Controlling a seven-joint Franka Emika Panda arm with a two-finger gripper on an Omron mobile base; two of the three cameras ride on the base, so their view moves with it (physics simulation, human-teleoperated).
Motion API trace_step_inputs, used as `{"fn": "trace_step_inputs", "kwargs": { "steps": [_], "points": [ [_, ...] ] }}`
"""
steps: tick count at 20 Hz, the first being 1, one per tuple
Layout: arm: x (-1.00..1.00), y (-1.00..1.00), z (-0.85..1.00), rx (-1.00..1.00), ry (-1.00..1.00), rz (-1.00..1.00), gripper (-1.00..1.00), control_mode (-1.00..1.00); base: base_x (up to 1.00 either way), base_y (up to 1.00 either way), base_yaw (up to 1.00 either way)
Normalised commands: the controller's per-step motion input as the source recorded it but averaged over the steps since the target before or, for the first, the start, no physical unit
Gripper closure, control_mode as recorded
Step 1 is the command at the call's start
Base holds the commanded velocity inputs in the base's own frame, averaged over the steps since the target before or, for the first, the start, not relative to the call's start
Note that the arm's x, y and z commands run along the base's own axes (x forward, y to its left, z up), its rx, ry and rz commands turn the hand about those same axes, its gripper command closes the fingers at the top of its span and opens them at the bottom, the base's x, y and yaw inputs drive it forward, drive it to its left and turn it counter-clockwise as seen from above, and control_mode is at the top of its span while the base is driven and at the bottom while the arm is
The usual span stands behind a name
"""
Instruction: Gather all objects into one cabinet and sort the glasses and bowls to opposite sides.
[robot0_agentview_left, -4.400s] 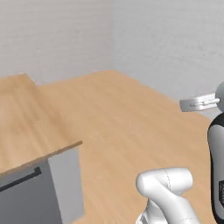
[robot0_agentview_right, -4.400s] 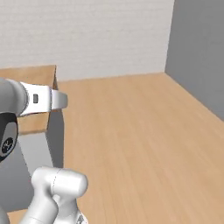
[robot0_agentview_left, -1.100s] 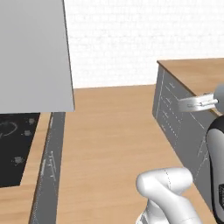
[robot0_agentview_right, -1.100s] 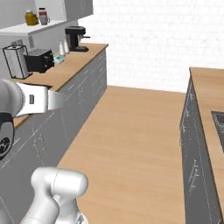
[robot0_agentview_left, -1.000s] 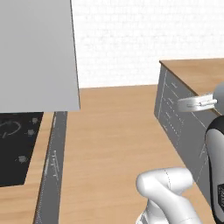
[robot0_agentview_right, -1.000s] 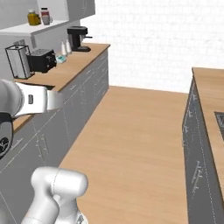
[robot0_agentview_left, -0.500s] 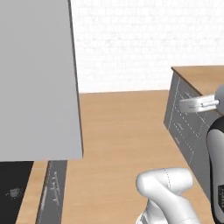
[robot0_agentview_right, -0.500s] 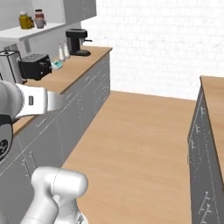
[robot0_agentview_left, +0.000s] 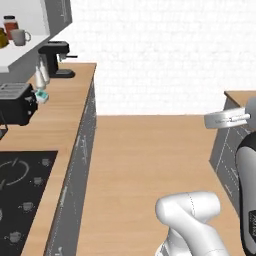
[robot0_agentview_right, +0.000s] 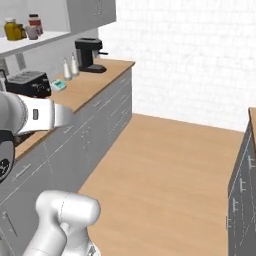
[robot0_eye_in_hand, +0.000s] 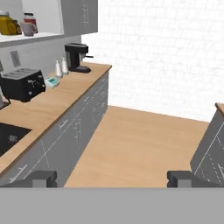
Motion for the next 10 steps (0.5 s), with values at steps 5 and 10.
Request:
{"fn": "trace_step_inputs", "kwargs": {
  "steps": [5,10],
  "points": [
    [0.0,0.0,0.0,0.0,0.0,0.0,-1.0,1.0,1.0,-0.1,0.25],
    [0.0,0.0,0.0,0.0,0.0,0.0,-1.0,1.0,1.0,-0.22,0.29]
  ]
}}
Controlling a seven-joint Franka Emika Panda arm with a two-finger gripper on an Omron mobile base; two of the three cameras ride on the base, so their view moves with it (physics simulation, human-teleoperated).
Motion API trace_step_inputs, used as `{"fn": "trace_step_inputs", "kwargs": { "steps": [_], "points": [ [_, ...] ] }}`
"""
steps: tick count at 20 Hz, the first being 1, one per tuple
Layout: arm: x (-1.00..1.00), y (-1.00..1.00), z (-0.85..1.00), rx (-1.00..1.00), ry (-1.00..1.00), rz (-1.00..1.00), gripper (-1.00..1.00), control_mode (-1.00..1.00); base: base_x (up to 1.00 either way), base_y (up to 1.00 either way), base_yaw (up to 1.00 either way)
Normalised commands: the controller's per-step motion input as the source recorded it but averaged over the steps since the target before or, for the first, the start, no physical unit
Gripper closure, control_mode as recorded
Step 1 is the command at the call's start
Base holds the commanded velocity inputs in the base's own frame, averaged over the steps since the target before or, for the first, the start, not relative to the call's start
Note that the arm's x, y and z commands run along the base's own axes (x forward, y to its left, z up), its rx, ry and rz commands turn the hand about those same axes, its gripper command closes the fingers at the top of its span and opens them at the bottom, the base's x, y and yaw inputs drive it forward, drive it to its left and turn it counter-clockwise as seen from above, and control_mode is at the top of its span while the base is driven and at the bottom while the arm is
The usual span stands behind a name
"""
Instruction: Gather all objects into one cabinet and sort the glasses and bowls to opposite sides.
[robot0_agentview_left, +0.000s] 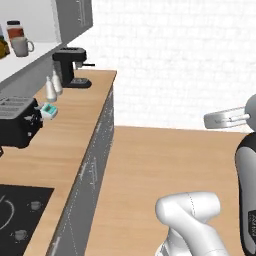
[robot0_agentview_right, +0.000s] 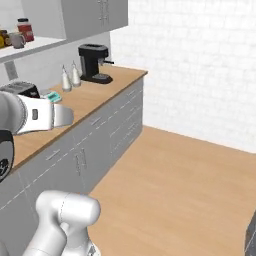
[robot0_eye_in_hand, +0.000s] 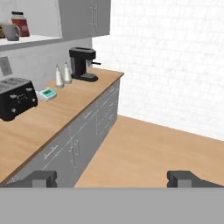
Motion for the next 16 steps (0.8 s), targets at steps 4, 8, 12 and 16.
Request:
{"fn": "trace_step_inputs", "kwargs": {
  "steps": [4,8,12,16],
  "points": [
    [0.0,0.0,0.0,0.0,0.0,0.0,-1.0,1.0,0.95,-0.26,0.4],
    [0.0,0.0,0.0,0.0,0.0,0.0,-1.0,1.0,0.73,-0.13,0.54],
    [0.0,0.0,0.0,0.0,0.0,0.0,-1.0,1.0,0.4,-0.2,0.57],
    [0.0,0.0,0.0,0.0,0.0,0.0,-1.0,1.0,0.01,-0.3,0.52]
  ]
}}
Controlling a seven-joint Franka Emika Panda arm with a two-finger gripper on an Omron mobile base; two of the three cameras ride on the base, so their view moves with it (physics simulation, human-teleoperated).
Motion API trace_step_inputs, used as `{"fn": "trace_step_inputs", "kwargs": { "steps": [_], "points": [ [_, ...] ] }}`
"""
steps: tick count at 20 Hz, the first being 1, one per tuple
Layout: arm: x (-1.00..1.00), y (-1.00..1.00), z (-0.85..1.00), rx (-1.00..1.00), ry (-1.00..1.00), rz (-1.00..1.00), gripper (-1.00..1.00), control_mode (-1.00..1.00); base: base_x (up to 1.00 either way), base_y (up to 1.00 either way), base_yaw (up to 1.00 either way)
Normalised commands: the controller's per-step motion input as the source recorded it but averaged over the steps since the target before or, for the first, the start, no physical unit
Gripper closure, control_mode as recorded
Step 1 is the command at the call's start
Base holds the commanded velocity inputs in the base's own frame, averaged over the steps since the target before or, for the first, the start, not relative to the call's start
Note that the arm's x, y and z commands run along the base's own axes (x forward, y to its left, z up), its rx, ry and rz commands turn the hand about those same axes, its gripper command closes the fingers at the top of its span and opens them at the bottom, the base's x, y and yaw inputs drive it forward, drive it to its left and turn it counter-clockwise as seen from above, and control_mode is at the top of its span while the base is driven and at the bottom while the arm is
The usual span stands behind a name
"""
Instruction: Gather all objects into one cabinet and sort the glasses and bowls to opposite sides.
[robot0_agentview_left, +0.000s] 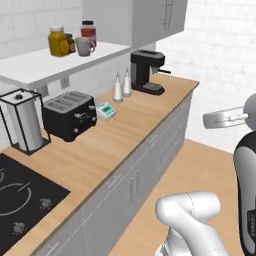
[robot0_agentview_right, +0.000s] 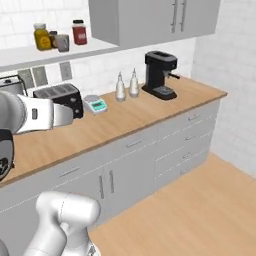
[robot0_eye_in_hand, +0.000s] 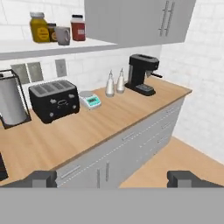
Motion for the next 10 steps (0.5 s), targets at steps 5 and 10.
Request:
{"fn": "trace_step_inputs", "kwargs": {
  "steps": [5,10],
  "points": [
    [0.0,0.0,0.0,0.0,0.0,0.0,-1.0,1.0,0.02,-0.44,0.53],
    [0.0,0.0,0.0,0.0,0.0,0.0,-1.0,1.0,0.16,-0.58,0.56]
  ]
}}
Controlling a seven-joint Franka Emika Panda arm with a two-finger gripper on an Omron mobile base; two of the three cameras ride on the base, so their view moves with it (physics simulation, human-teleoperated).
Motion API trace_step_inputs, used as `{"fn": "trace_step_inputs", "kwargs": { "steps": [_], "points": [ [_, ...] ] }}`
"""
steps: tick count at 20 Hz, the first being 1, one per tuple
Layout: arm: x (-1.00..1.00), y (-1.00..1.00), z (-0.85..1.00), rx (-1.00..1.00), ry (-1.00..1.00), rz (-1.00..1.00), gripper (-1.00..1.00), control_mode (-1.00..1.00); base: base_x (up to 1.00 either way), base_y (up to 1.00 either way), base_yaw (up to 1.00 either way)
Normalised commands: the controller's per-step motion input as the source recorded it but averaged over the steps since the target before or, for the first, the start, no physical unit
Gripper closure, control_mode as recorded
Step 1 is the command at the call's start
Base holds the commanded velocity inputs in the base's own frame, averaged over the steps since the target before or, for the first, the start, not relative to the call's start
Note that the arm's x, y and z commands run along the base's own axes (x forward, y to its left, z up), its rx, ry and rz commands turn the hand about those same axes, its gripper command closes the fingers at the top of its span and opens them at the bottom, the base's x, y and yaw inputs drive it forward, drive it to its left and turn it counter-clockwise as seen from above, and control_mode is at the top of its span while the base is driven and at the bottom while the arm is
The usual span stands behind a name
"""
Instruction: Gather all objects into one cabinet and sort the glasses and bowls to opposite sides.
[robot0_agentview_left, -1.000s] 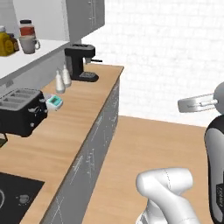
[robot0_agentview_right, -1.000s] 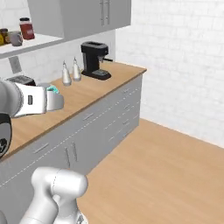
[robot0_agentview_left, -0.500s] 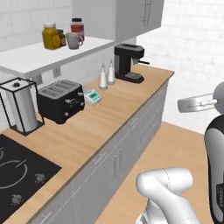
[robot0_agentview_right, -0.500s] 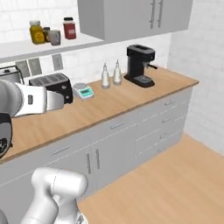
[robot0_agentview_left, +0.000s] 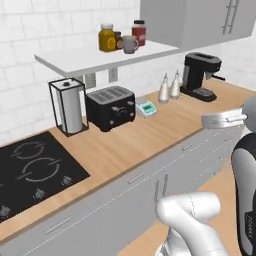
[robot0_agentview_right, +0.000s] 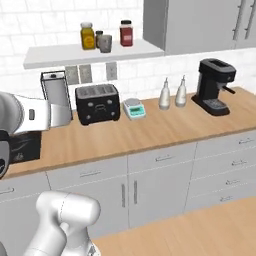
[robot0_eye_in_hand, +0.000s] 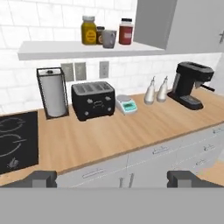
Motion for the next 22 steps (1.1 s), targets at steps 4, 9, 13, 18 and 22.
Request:
{"fn": "trace_step_inputs", "kwargs": {
  "steps": [4,9,13,18,22],
  "points": [
    [0.0,0.0,0.0,0.0,0.0,0.0,-1.0,1.0,0.28,-0.66,0.52],
    [0.0,0.0,0.0,0.0,0.0,0.0,-1.0,1.0,0.21,-0.72,0.49],
    [0.0,0.0,0.0,0.0,0.0,0.0,-1.0,1.0,0.17,-0.81,0.46],
    [0.0,0.0,0.0,0.0,0.0,0.0,-1.0,1.0,0.26,-0.76,0.34],
    [0.0,0.0,0.0,0.0,0.0,0.0,-1.0,1.0,0.11,-0.09,0.07]
  ]
}}
